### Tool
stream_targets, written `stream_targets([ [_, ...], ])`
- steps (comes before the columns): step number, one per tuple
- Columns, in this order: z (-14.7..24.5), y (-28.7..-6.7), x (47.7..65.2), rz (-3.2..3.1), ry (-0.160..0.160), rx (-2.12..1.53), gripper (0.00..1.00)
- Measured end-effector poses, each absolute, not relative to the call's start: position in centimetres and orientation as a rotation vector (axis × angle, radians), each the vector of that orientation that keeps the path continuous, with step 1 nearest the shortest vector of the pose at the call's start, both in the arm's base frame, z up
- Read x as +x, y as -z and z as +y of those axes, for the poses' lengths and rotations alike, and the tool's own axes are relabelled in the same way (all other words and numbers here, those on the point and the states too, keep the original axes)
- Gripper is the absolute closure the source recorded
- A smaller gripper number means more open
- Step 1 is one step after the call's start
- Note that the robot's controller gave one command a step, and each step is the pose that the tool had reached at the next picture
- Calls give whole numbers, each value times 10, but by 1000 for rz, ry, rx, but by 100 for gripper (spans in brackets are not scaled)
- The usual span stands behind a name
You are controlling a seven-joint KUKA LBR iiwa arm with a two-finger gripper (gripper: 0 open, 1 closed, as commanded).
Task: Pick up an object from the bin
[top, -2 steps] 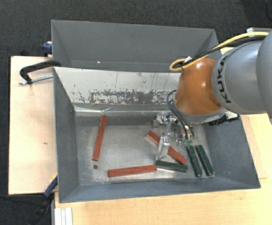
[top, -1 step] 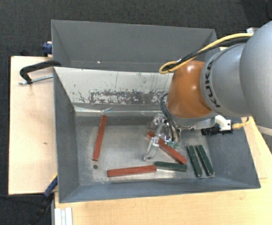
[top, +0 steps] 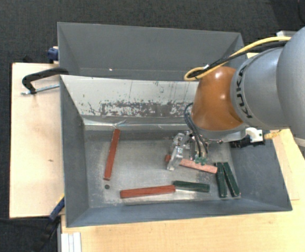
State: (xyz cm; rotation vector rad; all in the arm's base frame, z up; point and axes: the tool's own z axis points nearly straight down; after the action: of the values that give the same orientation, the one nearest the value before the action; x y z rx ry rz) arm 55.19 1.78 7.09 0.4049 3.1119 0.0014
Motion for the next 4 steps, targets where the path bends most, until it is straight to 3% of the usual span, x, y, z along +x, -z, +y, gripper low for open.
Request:
stream_targets([
  [2, 18, -74, 551, 3116, 0, 404, 100],
  [4, 18, -107, 551, 3113, -2, 403, 100],
])
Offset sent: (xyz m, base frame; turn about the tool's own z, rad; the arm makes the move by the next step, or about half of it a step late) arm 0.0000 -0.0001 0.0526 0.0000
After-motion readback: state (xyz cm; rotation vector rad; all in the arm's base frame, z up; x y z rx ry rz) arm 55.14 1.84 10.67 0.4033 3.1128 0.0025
